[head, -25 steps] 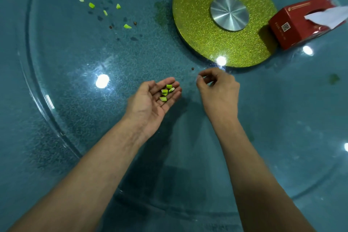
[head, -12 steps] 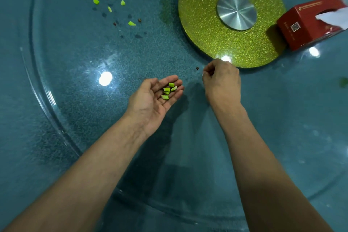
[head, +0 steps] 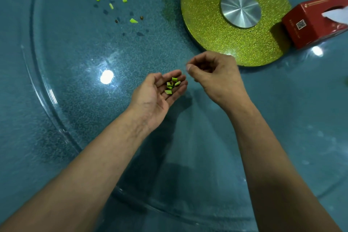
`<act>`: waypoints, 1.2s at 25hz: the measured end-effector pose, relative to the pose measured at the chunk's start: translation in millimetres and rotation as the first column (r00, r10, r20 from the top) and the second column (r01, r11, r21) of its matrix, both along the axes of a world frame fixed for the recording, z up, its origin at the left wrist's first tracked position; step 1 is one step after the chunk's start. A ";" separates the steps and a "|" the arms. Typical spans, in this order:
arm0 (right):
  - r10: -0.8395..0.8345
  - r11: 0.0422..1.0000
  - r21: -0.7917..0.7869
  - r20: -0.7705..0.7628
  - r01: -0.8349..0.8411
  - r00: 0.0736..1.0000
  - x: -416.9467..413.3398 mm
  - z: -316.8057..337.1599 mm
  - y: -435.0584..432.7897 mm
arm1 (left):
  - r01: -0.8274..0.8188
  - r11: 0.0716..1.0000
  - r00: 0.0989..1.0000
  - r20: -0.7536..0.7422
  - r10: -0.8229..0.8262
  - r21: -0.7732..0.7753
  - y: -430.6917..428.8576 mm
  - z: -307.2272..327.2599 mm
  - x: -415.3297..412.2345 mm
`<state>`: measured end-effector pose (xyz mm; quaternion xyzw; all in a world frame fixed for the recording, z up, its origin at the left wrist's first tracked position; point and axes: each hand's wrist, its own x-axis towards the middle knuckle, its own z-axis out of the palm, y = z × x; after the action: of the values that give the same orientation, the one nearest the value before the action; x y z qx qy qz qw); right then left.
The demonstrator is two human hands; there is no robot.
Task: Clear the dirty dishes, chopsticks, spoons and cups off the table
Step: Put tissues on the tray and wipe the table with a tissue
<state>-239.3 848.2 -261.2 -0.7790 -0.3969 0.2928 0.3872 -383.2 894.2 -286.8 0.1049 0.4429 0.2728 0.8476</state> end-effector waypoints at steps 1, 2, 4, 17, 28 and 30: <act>-0.058 0.998 -0.023 0.093 0.060 0.994 7.1 -6.0 0.6 | 0.005 1.000 1.000 0.000 -0.005 0.001 -1.1 -0.3 -0.4; -0.095 0.993 -0.055 0.197 0.108 0.976 12.8 -11.9 1.5 | 0.008 1.000 1.000 0.000 -0.008 0.001 -2.0 -0.6 -1.1; -0.075 0.986 -0.113 0.363 0.124 0.929 16.9 -22.2 3.7 | 0.013 1.000 1.000 -0.002 -0.013 -0.001 -3.2 -0.5 -2.5; 0.086 0.994 0.040 0.293 -0.102 0.952 -23.8 -14.4 -15.0 | 0.008 1.000 1.000 -0.008 -0.008 -0.007 -1.2 2.0 -3.2; 0.003 0.997 -0.068 0.485 0.034 0.874 -44.2 -49.0 -55.7 | -0.041 0.999 0.999 -0.010 0.041 -0.003 -5.5 5.3 -25.5; 0.036 0.988 -0.146 0.568 0.057 0.822 -54.4 -52.5 -62.5 | -0.049 0.999 0.999 -0.008 0.049 -0.006 -7.6 6.1 -32.1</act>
<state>-293.7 785.7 -313.7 -0.8610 -0.4656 0.0756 0.1904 -415.3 886.6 -280.6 0.0925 0.4494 0.2918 0.8392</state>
